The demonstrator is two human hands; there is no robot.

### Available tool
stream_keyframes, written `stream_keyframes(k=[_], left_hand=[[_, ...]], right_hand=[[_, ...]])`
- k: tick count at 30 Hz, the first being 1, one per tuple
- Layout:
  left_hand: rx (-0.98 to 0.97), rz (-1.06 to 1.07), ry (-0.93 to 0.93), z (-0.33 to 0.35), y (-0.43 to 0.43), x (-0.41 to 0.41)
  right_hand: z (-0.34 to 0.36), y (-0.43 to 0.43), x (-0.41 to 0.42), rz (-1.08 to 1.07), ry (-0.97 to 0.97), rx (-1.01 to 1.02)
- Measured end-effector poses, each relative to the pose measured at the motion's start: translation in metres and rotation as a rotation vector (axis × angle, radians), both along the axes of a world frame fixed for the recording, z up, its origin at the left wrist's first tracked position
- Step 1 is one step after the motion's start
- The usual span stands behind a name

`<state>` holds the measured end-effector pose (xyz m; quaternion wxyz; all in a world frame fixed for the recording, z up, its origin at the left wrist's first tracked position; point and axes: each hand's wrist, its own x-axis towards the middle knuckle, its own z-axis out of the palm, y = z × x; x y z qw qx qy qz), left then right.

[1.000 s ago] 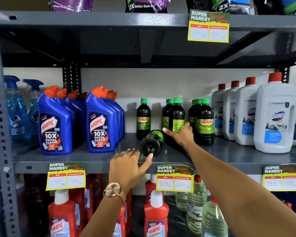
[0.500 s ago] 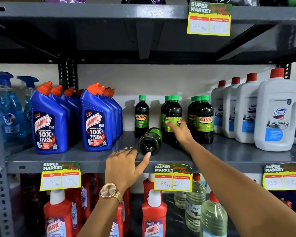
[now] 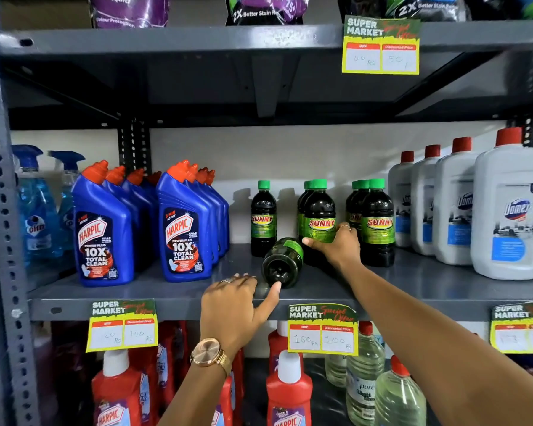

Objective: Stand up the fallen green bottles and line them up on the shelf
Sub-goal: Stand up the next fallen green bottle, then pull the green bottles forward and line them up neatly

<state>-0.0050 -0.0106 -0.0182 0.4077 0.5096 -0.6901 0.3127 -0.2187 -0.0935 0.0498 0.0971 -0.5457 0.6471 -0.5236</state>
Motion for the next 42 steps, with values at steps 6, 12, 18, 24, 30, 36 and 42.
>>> stream_keyframes(k=[6, 12, 18, 24, 30, 36, 42], left_hand=[[0.05, -0.001, -0.023, 0.005, 0.006, 0.0], [0.083, 0.0, -0.071, 0.016, 0.007, 0.015], [0.075, -0.062, -0.092, 0.01, 0.007, 0.025], [0.084, -0.037, -0.092, 0.005, 0.005, 0.025], [0.071, -0.055, -0.07, 0.004, 0.0, 0.025], [0.053, -0.056, -0.063, 0.003, -0.004, 0.025], [0.043, -0.042, -0.09, 0.0, -0.006, 0.026]], right_hand=[[0.01, 0.025, 0.008, -0.207, -0.058, -0.184], [0.029, 0.052, 0.033, 0.133, 0.203, 0.392], [0.039, 0.049, 0.059, 0.25, 0.011, 0.71], [0.004, 0.045, 0.059, 0.241, -0.264, 0.202], [0.008, 0.035, 0.07, 0.086, 0.111, -0.217], [0.028, 0.011, 0.082, 0.027, 0.189, 0.064], [0.011, 0.001, 0.105, 0.094, 0.001, 0.015]])
